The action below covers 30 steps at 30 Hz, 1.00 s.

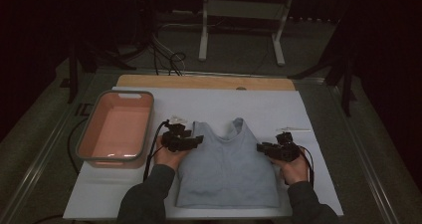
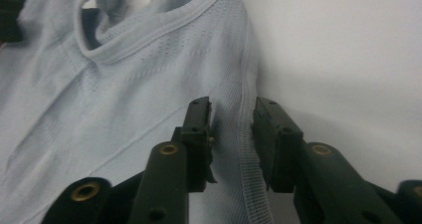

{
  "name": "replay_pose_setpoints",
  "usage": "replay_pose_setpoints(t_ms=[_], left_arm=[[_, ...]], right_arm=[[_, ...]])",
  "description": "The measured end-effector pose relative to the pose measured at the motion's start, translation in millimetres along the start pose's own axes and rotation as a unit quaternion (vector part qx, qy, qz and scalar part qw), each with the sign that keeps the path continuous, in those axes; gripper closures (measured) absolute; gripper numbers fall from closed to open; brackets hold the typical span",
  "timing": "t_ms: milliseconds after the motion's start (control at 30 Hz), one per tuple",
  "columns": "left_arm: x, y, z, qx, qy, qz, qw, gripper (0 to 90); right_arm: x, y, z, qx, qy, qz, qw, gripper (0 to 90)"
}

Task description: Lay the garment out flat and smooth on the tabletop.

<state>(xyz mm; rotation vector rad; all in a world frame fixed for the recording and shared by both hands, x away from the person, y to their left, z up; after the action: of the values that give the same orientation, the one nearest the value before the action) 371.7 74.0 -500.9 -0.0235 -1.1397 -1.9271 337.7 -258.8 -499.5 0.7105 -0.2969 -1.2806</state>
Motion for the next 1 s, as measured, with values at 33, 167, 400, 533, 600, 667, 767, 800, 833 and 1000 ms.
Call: replay_pose_setpoints(t_ms=[33, 167, 400, 533, 600, 667, 767, 800, 833, 1000], left_arm=[[0.0, 0.0, 0.0, 0.0, 0.0, 0.0, 1.0, 46.5], [4.6, 6.0, -2.7, 0.011, -0.026, 0.0, 0.9996, 75.1], [32.6, -1.9, 6.3, 0.002, -0.076, -0.069, 0.9947, 87.4], [47.0, -13.0, 12.0, 0.002, -0.09, -0.095, 0.9914, 87.7], [53.5, -20.3, 14.9, 0.0, -0.097, -0.106, 0.9896, 87.7], [58.7, -27.6, 17.1, -0.003, -0.101, -0.114, 0.9882, 87.7], [63.7, -38.1, 19.4, -0.014, -0.103, -0.127, 0.9865, 87.8], [65.3, -41.2, 19.6, -0.02, -0.1, -0.132, 0.986, 87.8], [66.4, -44.0, 19.8, -0.025, -0.095, -0.138, 0.9856, 87.7], [68.2, -51.7, 17.0, -0.038, -0.087, -0.148, 0.9844, 87.8]], right_arm=[[0.0, 0.0, 0.0, 0.0, 0.0, 0.0, 1.0, 68.8], [-3.0, 1.9, 4.0, 0.006, 0.003, 0.015, 0.9999, 61.9], [-4.2, 6.4, 8.0, 0.019, -0.003, 0.019, 0.9996, 46.5], [-7.5, 11.8, 8.1, 0.027, -0.007, 0.018, 0.9994, 42.7], [-12.3, 14.5, 9.3, 0.034, -0.002, 0.021, 0.9992, 41.4], [-18.6, 16.8, 10.7, 0.043, 0.0, 0.029, 0.9987, 40.2], [-28.7, 20.9, 12.4, 0.055, 0.002, 0.042, 0.9976, 40.2], [-32.3, 22.5, 12.8, 0.057, 0.006, 0.046, 0.9973, 40.2], [-36.3, 24.0, 13.3, 0.06, 0.01, 0.049, 0.9969, 40.2], [-65.3, 28.6, 12.6, 0.066, 0.045, 0.072, 0.9942, 41.2]])
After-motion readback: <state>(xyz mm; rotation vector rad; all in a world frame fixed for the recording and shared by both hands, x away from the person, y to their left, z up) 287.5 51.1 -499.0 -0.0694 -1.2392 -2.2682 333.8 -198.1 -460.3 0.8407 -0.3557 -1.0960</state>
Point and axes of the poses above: each handheld gripper's, and its own axes: z roughly backward along the jaws, y roughly out of its top, x roughly to its right, the point moved 2 cm from there along -z, roughly forward along the jaws, and after that the axes turned 10 degrees about -y, right-handed, at the moved point
